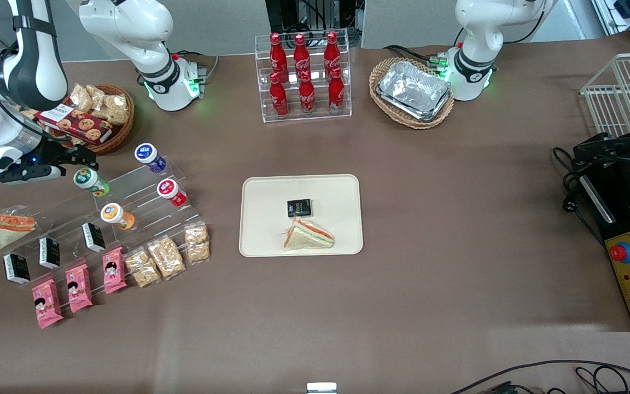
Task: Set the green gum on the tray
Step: 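Reach the right gripper to the green gum canister in the clear rack and grasp it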
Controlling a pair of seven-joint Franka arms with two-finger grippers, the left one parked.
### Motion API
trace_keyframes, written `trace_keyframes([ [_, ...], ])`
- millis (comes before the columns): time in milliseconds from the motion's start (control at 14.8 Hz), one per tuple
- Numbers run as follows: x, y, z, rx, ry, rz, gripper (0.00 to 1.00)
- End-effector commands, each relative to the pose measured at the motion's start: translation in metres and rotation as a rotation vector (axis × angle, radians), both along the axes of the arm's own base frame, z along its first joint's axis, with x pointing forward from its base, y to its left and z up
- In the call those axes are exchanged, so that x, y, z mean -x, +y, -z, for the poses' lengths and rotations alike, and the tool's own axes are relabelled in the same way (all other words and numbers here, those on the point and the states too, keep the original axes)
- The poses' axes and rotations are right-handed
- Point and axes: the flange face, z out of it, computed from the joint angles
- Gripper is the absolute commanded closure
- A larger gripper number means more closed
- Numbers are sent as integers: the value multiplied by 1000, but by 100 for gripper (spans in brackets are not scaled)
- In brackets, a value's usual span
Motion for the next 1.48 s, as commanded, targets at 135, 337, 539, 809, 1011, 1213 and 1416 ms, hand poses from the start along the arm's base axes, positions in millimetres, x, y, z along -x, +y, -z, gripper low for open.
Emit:
trace_keyframes([
  [135, 0, 18, 15, -28, -33, 3, 6],
  [337, -4, 18, 19, -28, -38, 6, 17],
  [539, -5, 20, 17, -29, -40, -10, 49],
  [809, -15, 23, -13, -40, -11, -14, 61],
  [1011, -33, 27, -66, -51, 14, -26, 61],
  [1213, -51, 72, -122, -56, 101, 14, 61],
  [1416, -58, 167, -129, -88, 119, 82, 61],
])
